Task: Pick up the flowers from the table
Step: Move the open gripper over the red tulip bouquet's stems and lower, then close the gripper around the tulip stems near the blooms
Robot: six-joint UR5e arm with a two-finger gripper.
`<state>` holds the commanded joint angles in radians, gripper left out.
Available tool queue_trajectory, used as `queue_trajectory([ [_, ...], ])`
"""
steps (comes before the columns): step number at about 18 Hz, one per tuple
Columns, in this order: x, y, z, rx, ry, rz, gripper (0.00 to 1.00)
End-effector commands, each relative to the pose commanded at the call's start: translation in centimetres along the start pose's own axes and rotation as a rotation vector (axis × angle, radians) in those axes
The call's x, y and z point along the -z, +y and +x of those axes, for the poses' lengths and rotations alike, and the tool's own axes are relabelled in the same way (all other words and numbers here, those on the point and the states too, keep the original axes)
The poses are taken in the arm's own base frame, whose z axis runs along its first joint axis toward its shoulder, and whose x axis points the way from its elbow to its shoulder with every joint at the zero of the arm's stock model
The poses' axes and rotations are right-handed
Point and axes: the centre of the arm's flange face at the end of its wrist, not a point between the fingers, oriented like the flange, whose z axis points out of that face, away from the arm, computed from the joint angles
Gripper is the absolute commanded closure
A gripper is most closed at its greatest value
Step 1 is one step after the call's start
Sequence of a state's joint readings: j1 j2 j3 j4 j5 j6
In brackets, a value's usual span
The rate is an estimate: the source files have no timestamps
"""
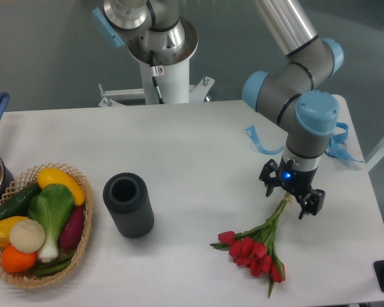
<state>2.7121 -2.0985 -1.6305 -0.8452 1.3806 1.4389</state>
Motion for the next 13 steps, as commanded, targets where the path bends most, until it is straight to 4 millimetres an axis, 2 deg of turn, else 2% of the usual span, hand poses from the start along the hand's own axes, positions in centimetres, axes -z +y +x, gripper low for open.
queue_trajectory([
  [7, -3.0, 0.5, 0.4, 0.03, 0.046, -0.011, 0.0],
  [12, -4.1, 0.6, 0.5, 0.035, 0.057, -0.016, 0.0],
  [13, -4.1, 0.6, 0.4, 0.035, 0.053, -0.017, 0.04],
])
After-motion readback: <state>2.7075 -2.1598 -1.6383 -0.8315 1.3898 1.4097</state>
